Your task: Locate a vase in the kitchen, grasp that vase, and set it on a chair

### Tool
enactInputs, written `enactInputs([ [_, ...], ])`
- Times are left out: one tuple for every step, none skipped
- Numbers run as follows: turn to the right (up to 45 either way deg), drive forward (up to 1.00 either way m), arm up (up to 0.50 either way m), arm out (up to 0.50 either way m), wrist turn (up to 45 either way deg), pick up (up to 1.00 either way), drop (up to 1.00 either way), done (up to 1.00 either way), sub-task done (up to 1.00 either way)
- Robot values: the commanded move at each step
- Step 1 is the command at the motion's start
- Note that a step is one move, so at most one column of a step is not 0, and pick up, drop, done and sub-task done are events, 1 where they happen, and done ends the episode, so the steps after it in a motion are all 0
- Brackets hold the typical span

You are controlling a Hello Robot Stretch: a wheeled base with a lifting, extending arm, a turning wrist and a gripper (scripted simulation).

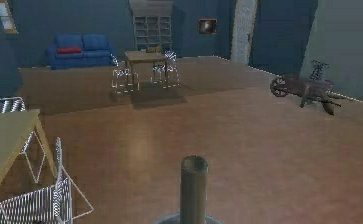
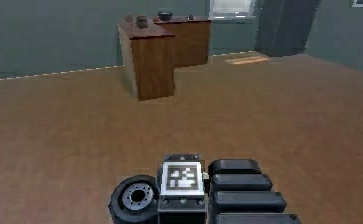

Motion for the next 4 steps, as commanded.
enactInputs([
  [0.0, 1.00, 0.00, 0.00, 0.0, 0.00, 0.00, 0.00, 0.00],
  [0.0, 0.20, 0.00, 0.00, 0.0, 0.00, 0.00, 0.00, 0.00],
  [-42.0, 0.00, 0.00, 0.00, 0.0, 0.00, 0.00, 0.00, 0.00],
  [0.0, 1.00, 0.00, 0.00, 0.0, 0.00, 0.00, 0.00, 0.00],
])
